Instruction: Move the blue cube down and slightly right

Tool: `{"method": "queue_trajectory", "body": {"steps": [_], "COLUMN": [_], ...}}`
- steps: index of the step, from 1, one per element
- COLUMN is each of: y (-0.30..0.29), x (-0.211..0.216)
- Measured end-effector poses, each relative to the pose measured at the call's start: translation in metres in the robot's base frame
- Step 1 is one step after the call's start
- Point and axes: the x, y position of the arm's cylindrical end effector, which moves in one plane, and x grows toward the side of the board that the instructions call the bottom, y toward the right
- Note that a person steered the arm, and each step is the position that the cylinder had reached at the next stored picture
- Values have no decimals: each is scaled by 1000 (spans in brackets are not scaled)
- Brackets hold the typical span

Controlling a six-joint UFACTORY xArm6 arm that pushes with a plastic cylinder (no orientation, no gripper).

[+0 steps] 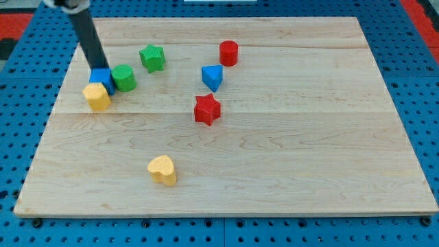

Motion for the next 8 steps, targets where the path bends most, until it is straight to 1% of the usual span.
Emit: {"method": "queue_trajectory", "body": {"steps": [1, 2, 3, 4, 5, 6, 7, 8], "y": [0, 3, -7, -31, 19, 55, 68, 62], "x": [54, 61, 81, 112, 112, 110, 88, 83]}}
